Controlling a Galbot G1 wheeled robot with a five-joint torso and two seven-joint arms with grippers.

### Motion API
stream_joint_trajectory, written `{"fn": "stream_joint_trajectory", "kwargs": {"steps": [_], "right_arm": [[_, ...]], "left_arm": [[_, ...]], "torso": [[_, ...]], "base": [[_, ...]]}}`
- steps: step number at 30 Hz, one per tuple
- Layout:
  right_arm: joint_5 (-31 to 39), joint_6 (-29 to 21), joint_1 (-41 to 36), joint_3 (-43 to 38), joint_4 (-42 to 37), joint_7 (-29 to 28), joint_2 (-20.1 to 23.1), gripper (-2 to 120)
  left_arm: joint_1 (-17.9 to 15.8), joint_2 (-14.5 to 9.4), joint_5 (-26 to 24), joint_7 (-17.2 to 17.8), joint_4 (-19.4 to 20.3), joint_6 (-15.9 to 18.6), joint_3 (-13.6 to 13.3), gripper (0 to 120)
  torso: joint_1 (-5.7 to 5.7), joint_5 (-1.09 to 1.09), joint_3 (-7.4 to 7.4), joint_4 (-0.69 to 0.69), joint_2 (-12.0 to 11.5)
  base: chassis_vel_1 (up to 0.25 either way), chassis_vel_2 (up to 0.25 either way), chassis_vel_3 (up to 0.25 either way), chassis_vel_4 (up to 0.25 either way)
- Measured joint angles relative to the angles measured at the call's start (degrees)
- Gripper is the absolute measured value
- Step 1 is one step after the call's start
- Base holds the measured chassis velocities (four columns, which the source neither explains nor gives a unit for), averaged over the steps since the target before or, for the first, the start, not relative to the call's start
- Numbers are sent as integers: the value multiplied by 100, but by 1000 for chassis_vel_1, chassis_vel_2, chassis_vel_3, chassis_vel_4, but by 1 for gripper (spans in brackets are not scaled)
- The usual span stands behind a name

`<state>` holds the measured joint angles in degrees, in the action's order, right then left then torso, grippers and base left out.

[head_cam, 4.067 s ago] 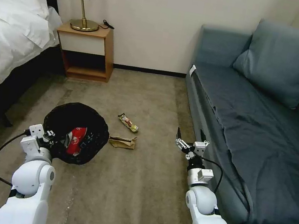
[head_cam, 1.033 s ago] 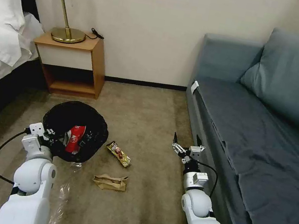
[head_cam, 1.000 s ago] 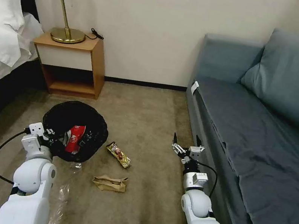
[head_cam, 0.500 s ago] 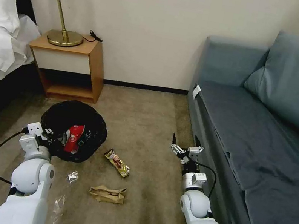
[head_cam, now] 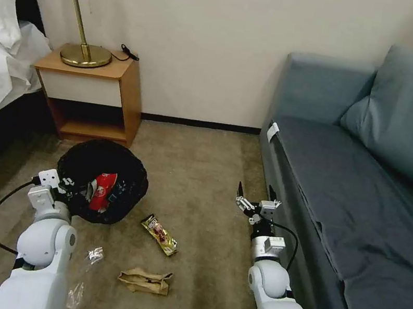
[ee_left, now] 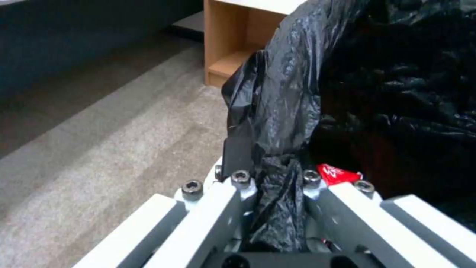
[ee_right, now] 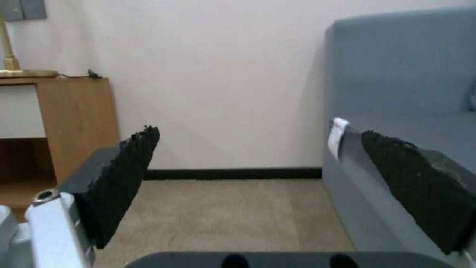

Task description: Pick up the trash bin, then pick up the garbage on the floor and place it into the trash bin.

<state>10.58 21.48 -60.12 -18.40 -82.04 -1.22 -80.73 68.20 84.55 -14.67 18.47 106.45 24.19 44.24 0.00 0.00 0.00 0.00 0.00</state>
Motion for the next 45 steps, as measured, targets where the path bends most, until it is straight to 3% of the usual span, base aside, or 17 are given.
{"fn": "stream_joint_trajectory", "kwargs": {"steps": [11,19,26,28,34,39,42,45], "right_arm": [[-87,-39,636,679,0,283,535,100],[618,-295,2069,1980,199,1784,1677,100],[983,-364,2579,2696,359,2377,2054,100],[1245,-496,3084,3440,530,3042,2225,100],[1663,-662,3644,4458,747,3463,2150,100],[1891,-943,4579,5977,1208,3841,1929,100],[1913,-1065,4755,6341,1304,4012,1897,100],[1929,-1564,4934,6874,1503,4743,1766,100]], "left_arm": [[-18,49,38,9,-32,-20,6,2],[-30,152,155,9,-41,-26,13,2],[-24,194,200,7,-41,-32,11,2],[-10,234,246,8,-41,-45,13,2],[25,269,280,22,-27,-57,48,2],[91,267,279,31,65,-58,124,2],[112,268,270,30,95,-58,147,2],[158,267,254,31,102,-66,184,2]], "torso": [[0,0,0,0,0],[0,-2,-1,1,0],[0,0,0,-1,0],[0,0,0,-1,0],[0,0,0,0,-1],[0,-2,0,2,-1],[0,0,0,1,-1],[0,-1,0,-1,-1]], "base": [[-17,16,18,-16],[0,0,0,0],[0,0,0,0],[0,0,0,0],[0,0,0,0],[0,0,0,0],[0,0,0,0],[0,0,0,0]]}}
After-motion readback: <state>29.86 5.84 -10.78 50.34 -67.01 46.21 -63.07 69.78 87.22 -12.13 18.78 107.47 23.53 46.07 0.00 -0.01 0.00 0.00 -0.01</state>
